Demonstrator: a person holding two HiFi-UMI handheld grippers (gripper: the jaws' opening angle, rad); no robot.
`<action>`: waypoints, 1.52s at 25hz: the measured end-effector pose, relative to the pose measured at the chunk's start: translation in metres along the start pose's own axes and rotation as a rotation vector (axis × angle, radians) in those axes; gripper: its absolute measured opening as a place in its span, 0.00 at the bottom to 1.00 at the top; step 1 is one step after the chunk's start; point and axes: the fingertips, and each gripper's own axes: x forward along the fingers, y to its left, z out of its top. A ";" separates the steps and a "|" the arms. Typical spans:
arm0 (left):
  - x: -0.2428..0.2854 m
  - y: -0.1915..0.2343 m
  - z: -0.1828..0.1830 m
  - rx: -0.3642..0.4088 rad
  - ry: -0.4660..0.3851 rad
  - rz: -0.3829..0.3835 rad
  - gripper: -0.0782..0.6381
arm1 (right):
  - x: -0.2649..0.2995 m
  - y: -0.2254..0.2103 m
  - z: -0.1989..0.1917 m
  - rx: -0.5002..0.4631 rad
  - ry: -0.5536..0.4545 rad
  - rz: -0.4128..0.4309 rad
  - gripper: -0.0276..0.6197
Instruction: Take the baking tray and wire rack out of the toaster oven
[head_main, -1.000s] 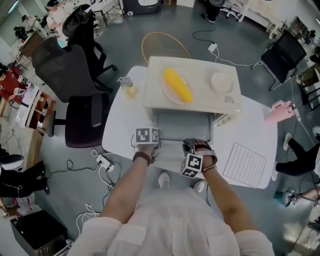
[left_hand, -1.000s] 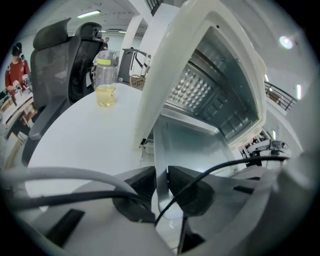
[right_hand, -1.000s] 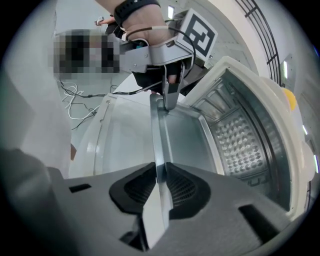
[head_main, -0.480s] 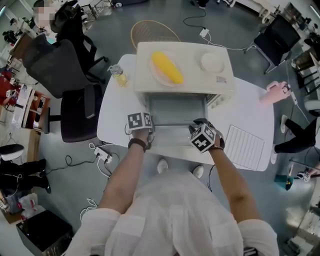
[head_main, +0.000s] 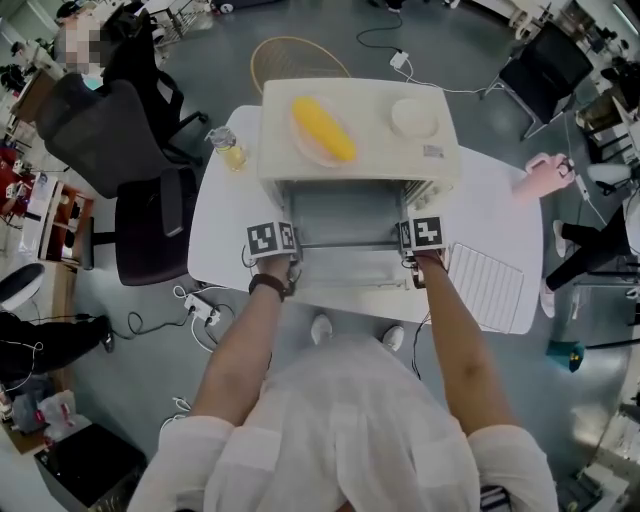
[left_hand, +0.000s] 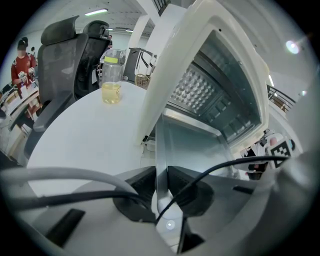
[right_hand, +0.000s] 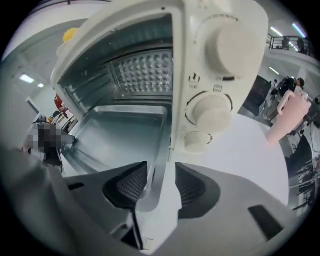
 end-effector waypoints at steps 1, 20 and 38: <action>0.000 0.001 0.000 -0.001 0.002 0.000 0.20 | 0.004 -0.001 -0.002 0.011 0.017 0.010 0.32; 0.000 -0.001 -0.010 -0.003 0.004 0.001 0.19 | 0.011 0.009 -0.020 0.087 0.065 0.170 0.19; -0.034 -0.007 -0.039 0.064 -0.069 0.001 0.19 | -0.015 0.023 -0.057 0.098 -0.004 0.169 0.19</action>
